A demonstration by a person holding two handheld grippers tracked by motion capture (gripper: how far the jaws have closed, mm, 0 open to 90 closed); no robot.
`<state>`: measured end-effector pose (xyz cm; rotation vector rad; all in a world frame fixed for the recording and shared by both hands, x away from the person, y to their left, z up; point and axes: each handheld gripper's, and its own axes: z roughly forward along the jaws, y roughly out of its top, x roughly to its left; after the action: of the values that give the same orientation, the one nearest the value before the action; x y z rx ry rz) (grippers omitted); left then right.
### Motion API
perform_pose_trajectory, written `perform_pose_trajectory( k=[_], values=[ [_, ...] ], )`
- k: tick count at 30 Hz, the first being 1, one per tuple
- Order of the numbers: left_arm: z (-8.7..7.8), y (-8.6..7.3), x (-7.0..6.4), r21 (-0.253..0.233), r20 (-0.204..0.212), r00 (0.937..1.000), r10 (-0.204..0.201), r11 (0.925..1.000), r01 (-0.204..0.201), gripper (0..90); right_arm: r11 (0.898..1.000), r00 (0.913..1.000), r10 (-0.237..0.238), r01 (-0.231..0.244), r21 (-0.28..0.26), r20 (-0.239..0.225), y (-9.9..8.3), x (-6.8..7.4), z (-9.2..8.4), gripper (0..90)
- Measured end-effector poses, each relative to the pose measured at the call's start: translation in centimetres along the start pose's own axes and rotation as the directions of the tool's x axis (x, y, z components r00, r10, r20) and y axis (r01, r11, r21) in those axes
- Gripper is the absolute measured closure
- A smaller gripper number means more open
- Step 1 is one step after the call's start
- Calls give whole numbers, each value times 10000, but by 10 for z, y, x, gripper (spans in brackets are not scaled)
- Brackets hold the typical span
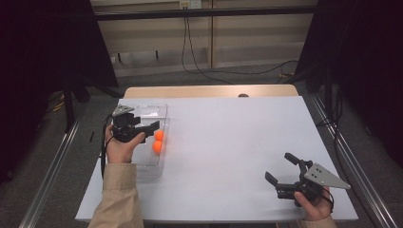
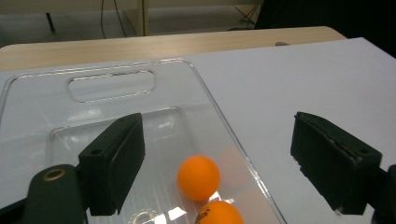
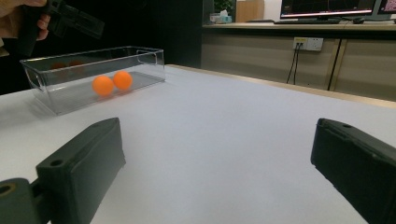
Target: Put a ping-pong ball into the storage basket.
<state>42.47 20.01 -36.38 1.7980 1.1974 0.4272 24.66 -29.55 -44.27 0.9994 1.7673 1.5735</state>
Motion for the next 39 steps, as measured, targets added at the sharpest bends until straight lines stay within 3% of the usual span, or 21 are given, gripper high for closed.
perform_pose_trajectory(
  k=[4,22,28,39],
  values=[
    [-4,-2,-4,-166,107,9998,179,9997,-177,161,10000,10000,-9,9,-2,-18,0,0,0,20],
    [-23,-14,-11,-954,604,9982,62,9954,-4,86,10000,10000,-51,51,-9,-13,1,1,-1,20],
    [-28,-19,-14,-1001,774,9970,31,9950,47,74,10000,10000,-52,52,-16,15,1,0,-1,20],
    [-36,-30,-17,-1309,767,9967,255,9913,-153,62,10000,10000,-63,63,-42,8,1,1,-1,20]
  ],
)
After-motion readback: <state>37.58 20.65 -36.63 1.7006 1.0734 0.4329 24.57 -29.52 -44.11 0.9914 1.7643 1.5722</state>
